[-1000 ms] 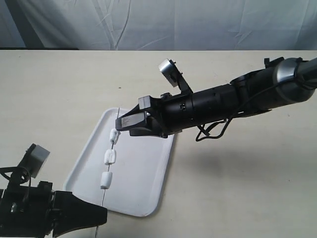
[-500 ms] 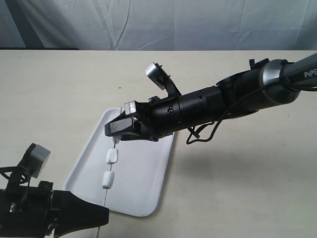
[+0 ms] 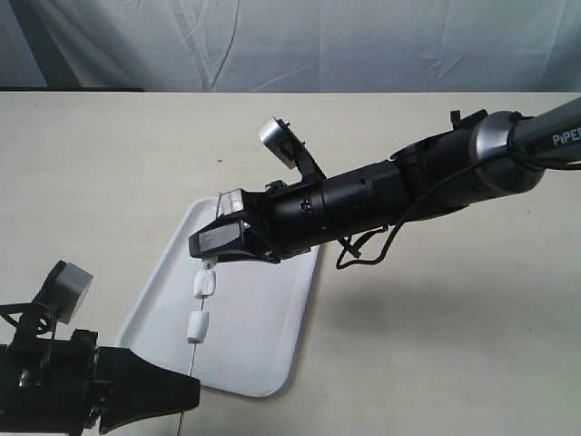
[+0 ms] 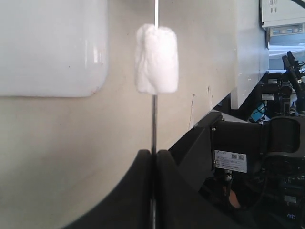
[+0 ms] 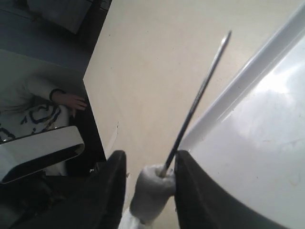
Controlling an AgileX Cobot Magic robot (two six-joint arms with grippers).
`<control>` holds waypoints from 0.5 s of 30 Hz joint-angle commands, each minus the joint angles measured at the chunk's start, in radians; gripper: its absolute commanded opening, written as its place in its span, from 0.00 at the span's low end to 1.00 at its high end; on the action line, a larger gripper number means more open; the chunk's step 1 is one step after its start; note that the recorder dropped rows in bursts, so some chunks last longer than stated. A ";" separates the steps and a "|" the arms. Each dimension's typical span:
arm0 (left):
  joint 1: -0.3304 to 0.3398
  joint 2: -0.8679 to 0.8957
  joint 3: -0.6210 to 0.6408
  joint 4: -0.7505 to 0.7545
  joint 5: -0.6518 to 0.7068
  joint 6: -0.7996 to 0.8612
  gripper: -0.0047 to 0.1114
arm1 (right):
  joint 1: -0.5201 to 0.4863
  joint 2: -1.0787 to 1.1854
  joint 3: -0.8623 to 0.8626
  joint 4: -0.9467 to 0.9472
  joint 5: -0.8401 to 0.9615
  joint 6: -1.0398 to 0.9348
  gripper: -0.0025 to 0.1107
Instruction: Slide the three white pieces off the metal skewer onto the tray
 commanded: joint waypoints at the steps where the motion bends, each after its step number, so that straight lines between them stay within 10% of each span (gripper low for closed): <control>1: 0.006 -0.005 -0.022 -0.015 0.029 0.004 0.04 | 0.001 -0.001 -0.004 -0.009 -0.003 0.008 0.31; 15: 0.006 -0.005 -0.022 -0.015 0.008 0.004 0.04 | 0.001 -0.001 -0.004 -0.009 -0.006 0.008 0.18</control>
